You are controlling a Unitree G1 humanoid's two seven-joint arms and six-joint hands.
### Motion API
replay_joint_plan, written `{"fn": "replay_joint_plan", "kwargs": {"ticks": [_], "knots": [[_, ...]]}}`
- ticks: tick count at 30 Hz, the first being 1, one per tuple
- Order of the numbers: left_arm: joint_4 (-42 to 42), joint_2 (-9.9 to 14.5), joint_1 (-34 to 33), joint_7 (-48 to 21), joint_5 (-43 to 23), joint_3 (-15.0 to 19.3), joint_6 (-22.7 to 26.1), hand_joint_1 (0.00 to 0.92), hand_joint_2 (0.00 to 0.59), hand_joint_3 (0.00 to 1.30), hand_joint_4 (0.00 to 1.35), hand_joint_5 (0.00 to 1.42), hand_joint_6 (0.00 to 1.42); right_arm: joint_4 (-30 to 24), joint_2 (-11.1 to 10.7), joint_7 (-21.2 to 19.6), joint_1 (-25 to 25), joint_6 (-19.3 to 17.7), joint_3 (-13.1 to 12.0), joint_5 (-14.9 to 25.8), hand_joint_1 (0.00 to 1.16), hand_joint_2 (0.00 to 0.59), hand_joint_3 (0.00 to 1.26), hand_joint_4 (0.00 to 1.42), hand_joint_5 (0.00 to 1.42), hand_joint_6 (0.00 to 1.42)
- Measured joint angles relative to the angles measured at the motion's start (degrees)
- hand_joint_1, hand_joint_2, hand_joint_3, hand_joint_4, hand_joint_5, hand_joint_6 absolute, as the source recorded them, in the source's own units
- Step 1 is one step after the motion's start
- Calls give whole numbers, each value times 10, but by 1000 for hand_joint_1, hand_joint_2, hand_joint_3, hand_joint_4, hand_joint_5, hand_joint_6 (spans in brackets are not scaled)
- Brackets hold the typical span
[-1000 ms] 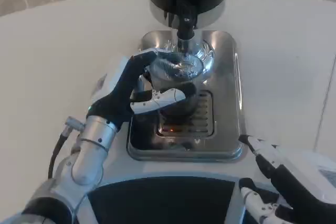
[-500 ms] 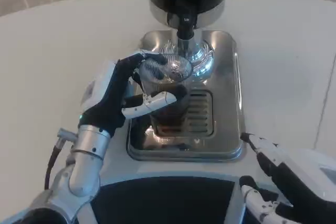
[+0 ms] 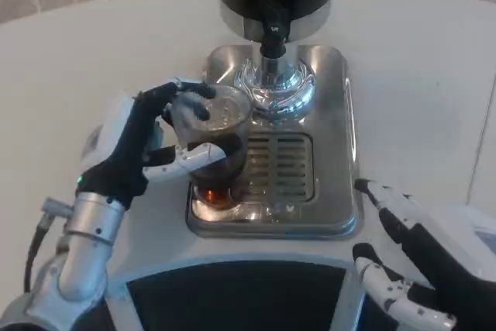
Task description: Grasp the cup under the faucet to collect the drink, then remove the cup.
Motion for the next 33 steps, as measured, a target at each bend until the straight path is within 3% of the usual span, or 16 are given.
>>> {"fn": "replay_joint_plan", "kwargs": {"ticks": [9, 19, 33], "knots": [[-36, 18, 36, -22, -23, 35, -10, 562, 55, 967, 1142, 1348, 1424, 0, -33, 0, -16, 19, 1, 10, 76, 556, 0, 0, 0, 0], [-106, 40, 96, -64, -53, 77, -17, 562, 54, 967, 1142, 1348, 1424, 21, -86, -19, -37, 21, 4, 33, 69, 557, 0, 0, 0, 0], [-257, 54, 206, -116, -82, 124, -13, 566, 51, 967, 1155, 1348, 1424, 34, -99, -34, -79, 22, 55, 17, 71, 580, 0, 0, 0, 0]]}}
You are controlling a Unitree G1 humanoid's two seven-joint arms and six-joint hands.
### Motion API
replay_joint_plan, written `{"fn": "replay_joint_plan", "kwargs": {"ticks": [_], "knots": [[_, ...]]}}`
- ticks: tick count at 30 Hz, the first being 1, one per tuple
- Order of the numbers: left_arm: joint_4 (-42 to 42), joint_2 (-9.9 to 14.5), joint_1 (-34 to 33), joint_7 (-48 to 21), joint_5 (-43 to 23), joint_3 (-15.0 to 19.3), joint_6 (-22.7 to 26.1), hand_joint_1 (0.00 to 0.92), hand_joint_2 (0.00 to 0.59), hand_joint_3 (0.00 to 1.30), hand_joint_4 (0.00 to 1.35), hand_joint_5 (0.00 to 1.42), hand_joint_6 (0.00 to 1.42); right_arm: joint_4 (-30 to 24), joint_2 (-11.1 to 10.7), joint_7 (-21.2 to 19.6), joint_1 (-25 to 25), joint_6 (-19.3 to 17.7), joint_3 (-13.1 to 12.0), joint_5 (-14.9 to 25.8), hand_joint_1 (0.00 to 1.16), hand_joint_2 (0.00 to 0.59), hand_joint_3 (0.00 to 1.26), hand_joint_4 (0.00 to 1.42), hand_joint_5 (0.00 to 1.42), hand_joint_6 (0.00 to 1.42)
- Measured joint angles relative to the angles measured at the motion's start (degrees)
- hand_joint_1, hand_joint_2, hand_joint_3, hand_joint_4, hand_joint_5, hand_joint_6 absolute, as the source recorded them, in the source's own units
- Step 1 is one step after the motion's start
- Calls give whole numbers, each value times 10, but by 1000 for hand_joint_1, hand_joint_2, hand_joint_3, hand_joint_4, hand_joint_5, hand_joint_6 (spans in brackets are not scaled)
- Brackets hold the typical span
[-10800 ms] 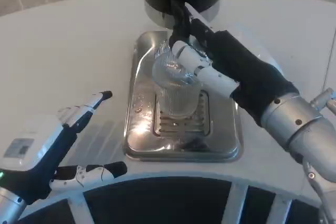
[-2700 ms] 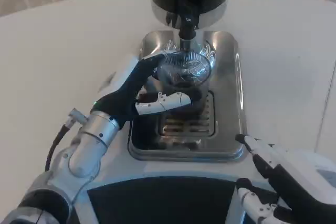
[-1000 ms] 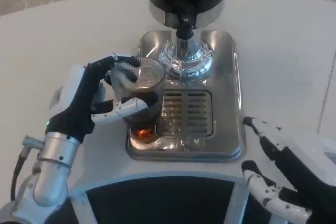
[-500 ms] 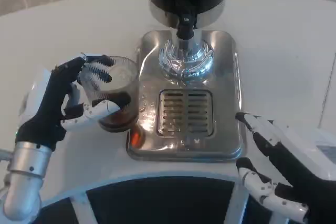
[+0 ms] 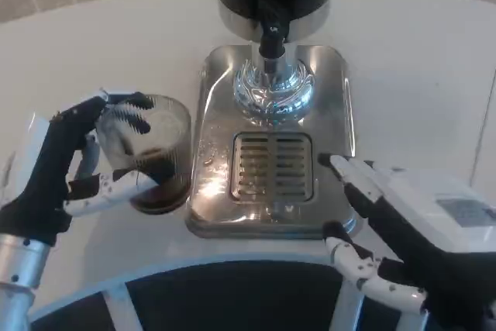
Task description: Grasp the cup under the faucet to collect the drink, then remove the cup.
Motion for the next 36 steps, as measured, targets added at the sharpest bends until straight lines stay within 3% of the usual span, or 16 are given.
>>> {"fn": "replay_joint_plan", "kwargs": {"ticks": [17, 36], "knots": [[-160, 0, 110, -32, -7, 38, 25, 571, 48, 967, 1155, 1348, 1424, -4, -4, -19, 6, -19, 38, -19, 96, 586, 0, 0, 0, 0], [-198, -3, 132, -85, -28, 37, 25, 577, 38, 967, 1155, 1348, 1424, -28, 13, -15, 35, -40, 66, -60, 110, 586, 0, 0, 0, 0]]}}
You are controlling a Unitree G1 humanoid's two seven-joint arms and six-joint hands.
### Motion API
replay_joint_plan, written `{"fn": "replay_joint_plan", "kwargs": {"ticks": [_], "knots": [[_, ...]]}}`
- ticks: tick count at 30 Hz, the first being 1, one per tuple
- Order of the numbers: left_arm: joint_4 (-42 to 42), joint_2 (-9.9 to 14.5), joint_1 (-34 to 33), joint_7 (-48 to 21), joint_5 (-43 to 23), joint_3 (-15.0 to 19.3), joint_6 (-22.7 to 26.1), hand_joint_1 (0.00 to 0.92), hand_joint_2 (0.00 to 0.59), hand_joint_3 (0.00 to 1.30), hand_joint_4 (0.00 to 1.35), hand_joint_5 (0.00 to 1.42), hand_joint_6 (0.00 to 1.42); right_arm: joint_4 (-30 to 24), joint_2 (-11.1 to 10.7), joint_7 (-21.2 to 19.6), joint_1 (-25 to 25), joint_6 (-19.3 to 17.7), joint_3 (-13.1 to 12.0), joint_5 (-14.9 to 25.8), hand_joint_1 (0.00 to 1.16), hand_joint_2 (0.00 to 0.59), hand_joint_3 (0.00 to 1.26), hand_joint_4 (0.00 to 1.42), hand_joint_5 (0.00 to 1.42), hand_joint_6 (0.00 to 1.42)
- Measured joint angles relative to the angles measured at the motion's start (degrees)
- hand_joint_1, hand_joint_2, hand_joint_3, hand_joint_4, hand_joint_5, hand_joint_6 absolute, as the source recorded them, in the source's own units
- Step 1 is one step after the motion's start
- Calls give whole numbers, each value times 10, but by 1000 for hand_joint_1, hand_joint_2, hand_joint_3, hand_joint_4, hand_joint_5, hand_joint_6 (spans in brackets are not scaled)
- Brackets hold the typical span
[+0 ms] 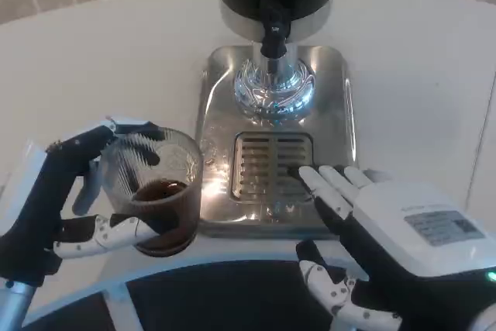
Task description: Grasp the cup under the faucet to collect the drink, then remove the cup.
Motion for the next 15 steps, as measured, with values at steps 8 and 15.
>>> {"fn": "replay_joint_plan", "kwargs": {"ticks": [8, 15], "knots": [[0, -2, 0, -8, 0, 0, 0, 580, 36, 967, 1155, 1348, 1424, -1, 2, 4, 0, 0, -2, -4, 113, 586, 0, 0, 0, 0], [0, -2, 0, -12, -1, 0, 0, 581, 36, 967, 1155, 1348, 1424, -1, 2, 6, 0, 0, -6, -4, 116, 586, 0, 0, 0, 0]]}}
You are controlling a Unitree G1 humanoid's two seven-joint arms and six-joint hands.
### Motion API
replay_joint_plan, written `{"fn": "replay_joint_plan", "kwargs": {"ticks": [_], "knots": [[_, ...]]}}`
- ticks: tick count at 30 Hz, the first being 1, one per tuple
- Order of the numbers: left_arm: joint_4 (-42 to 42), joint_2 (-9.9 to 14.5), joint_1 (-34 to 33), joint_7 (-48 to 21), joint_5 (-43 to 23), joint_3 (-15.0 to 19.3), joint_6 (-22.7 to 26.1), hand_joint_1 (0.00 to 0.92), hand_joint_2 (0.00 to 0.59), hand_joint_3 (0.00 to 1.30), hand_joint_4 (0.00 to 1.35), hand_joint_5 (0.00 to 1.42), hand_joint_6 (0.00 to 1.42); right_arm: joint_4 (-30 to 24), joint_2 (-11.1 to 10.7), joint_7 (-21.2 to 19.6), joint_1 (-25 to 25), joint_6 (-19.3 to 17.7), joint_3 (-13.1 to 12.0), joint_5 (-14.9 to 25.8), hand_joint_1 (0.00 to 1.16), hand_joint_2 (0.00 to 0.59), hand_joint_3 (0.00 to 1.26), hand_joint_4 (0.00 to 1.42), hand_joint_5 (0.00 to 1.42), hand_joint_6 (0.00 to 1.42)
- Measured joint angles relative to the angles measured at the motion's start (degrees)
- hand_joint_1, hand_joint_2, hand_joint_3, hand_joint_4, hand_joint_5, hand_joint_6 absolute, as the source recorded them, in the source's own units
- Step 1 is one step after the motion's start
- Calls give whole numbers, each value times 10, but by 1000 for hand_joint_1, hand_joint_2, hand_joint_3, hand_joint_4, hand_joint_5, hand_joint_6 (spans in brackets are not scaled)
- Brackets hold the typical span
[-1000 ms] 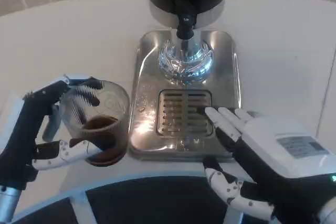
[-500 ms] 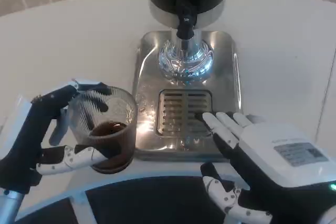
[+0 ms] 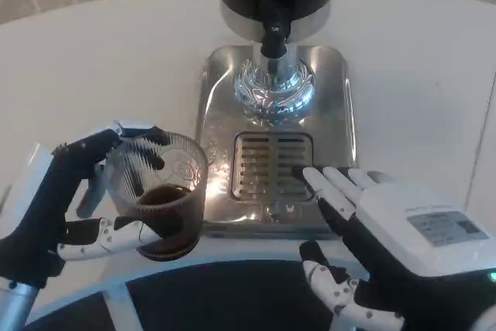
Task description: Grasp the cup under the faucet to collect the drink, then remove the cup.
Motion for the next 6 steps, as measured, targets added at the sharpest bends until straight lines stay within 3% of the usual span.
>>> {"fn": "replay_joint_plan", "kwargs": {"ticks": [6], "knots": [[1, 0, 0, 0, 0, 0, 0, 581, 36, 967, 1155, 1348, 1424, 0, 1, 2, -1, 0, 0, 0, 117, 586, 0, 0, 0, 0]]}}
